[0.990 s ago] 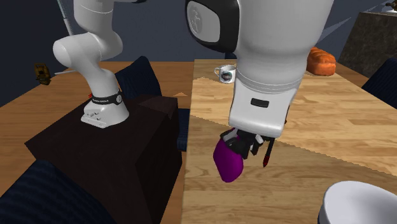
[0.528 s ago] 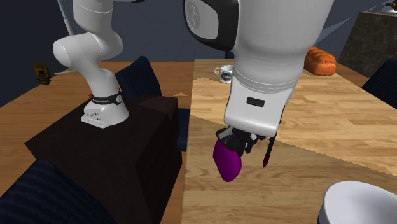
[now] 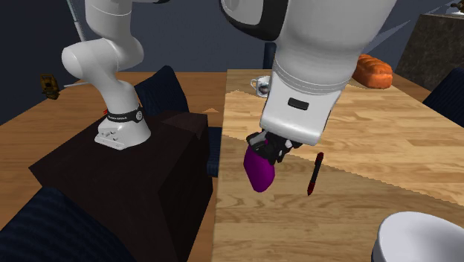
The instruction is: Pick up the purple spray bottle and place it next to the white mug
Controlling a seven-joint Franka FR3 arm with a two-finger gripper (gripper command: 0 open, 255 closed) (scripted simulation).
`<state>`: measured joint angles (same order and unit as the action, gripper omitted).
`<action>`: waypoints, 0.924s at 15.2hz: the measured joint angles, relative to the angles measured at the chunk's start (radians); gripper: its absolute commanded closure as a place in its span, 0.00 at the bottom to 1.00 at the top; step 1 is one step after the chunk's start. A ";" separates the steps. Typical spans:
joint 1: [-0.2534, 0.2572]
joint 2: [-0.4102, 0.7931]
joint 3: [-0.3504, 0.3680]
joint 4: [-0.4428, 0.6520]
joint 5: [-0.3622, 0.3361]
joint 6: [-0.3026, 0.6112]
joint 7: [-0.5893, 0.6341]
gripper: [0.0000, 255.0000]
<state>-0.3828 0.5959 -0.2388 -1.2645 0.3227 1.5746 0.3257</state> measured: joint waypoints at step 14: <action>0.006 -0.033 0.003 0.115 -0.004 -0.141 0.053 1.00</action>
<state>-0.3767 0.5626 -0.2355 -1.1490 0.3186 1.4337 0.3789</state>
